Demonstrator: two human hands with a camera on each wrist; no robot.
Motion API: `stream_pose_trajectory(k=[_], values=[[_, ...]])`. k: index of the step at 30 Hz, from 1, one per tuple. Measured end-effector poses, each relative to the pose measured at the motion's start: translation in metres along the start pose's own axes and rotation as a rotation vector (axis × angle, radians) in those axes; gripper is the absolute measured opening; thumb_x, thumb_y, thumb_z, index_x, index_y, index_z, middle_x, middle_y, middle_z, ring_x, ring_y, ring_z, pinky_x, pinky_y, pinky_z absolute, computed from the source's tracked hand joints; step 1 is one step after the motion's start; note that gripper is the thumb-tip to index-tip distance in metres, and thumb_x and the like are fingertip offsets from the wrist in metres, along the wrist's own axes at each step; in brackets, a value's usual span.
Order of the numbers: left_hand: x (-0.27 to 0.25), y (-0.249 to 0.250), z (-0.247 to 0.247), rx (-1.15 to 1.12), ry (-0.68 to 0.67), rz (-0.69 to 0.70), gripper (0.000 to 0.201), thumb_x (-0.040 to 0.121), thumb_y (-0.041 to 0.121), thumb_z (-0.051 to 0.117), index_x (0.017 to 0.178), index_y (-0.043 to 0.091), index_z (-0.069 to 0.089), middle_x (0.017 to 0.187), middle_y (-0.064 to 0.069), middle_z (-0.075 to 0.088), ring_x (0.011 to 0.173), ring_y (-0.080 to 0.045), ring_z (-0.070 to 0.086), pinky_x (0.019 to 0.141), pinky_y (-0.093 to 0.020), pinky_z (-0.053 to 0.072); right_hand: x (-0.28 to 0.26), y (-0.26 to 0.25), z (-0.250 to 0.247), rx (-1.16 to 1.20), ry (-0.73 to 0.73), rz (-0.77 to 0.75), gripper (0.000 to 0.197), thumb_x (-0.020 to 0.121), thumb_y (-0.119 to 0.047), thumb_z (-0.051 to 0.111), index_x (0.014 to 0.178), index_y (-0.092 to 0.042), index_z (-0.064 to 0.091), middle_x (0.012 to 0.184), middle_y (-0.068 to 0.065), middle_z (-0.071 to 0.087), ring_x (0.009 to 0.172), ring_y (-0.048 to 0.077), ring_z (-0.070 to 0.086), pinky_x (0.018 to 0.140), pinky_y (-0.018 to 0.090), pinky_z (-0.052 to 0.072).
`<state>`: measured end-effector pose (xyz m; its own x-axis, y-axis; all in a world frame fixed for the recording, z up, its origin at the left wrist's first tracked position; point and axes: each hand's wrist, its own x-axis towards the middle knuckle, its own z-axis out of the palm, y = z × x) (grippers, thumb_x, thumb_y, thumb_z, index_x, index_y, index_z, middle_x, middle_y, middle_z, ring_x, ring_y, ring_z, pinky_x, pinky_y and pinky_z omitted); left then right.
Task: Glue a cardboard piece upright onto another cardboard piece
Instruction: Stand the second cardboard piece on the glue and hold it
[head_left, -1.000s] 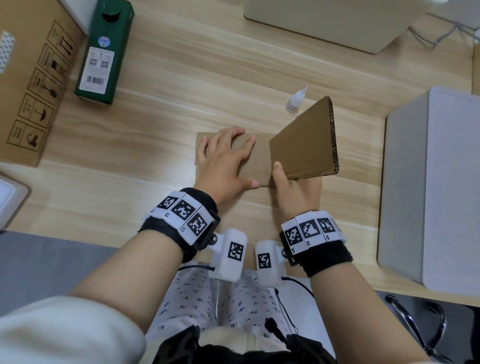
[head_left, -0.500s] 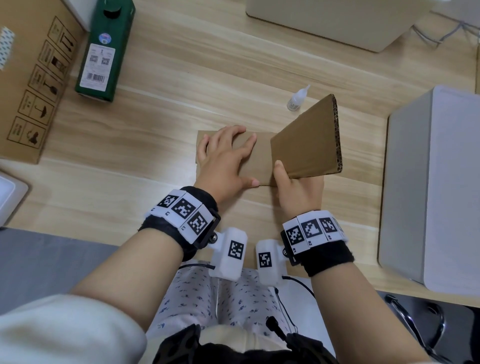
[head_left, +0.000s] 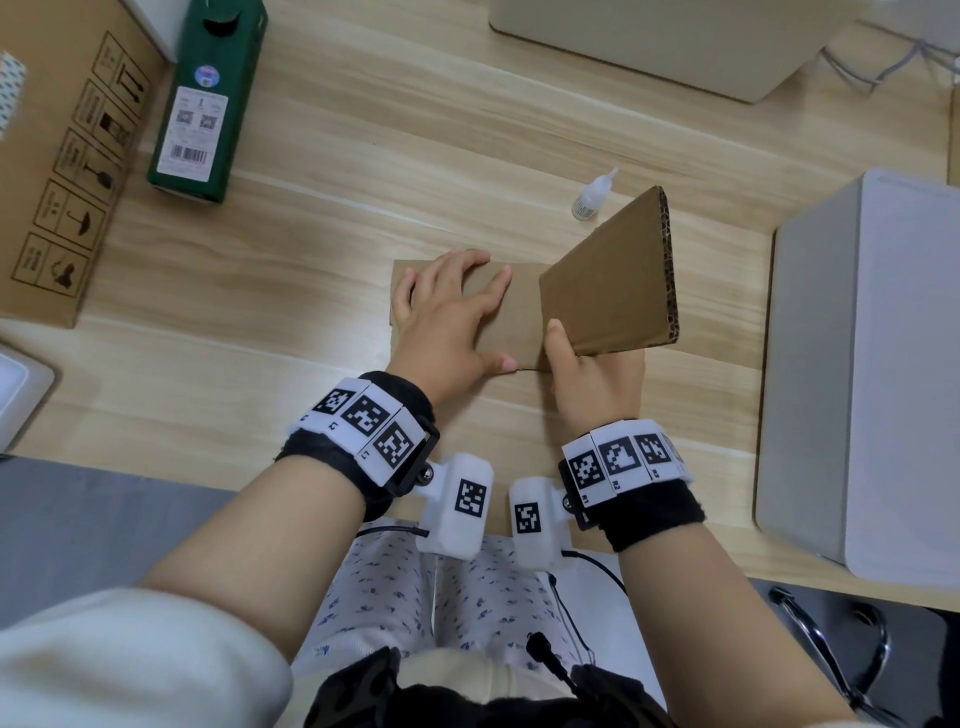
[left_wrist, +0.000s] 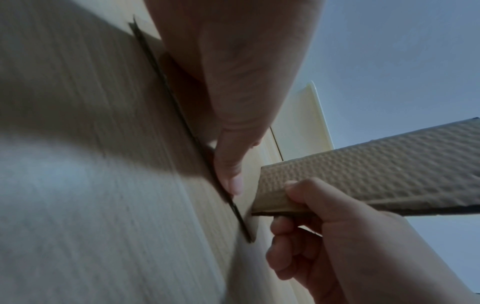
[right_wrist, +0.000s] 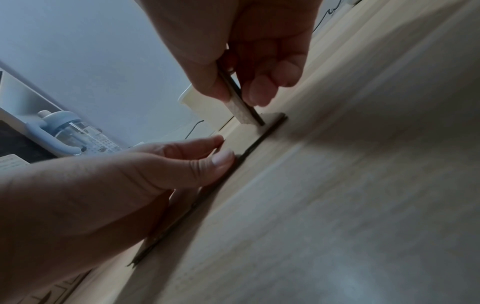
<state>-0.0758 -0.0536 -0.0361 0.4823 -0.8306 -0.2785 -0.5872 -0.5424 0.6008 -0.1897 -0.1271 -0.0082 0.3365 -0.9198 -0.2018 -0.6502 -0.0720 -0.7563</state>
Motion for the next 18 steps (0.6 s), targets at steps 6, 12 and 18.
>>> stream_pose_trajectory(k=[6, 12, 18], values=[[0.0003, -0.0003, 0.0004, 0.002, 0.003, -0.001, 0.085, 0.064, 0.045, 0.072, 0.136, 0.039, 0.029, 0.149, 0.007, 0.02, 0.139, -0.014, 0.004, 0.11, -0.037, -0.011, -0.0001, -0.0003, -0.0008, -0.008, 0.0, -0.01, 0.024, 0.08, -0.019, 0.058, 0.079, 0.005, 0.059, 0.082, 0.021, 0.067, 0.068, 0.015, 0.048, 0.059, 0.018, 0.026], [0.0005, 0.0001, 0.0002, 0.008, 0.002, -0.001, 0.085, 0.063, 0.046, 0.072, 0.137, 0.038, 0.029, 0.15, 0.007, 0.019, 0.14, -0.015, 0.004, 0.111, -0.037, -0.011, -0.0006, -0.0017, -0.0005, -0.017, 0.004, 0.0, 0.024, 0.08, -0.019, 0.058, 0.078, 0.005, 0.059, 0.082, 0.021, 0.068, 0.062, 0.008, 0.042, 0.059, 0.017, 0.025], [0.0008, -0.0006, 0.0005, 0.013, 0.002, -0.003, 0.085, 0.063, 0.046, 0.072, 0.136, 0.038, 0.029, 0.149, 0.007, 0.019, 0.14, -0.015, 0.005, 0.111, -0.038, -0.01, 0.0011, 0.0013, 0.0004, -0.006, 0.002, 0.003, 0.025, 0.08, -0.02, 0.058, 0.075, 0.005, 0.058, 0.079, 0.022, 0.067, 0.077, 0.031, 0.058, 0.062, 0.026, 0.032]])
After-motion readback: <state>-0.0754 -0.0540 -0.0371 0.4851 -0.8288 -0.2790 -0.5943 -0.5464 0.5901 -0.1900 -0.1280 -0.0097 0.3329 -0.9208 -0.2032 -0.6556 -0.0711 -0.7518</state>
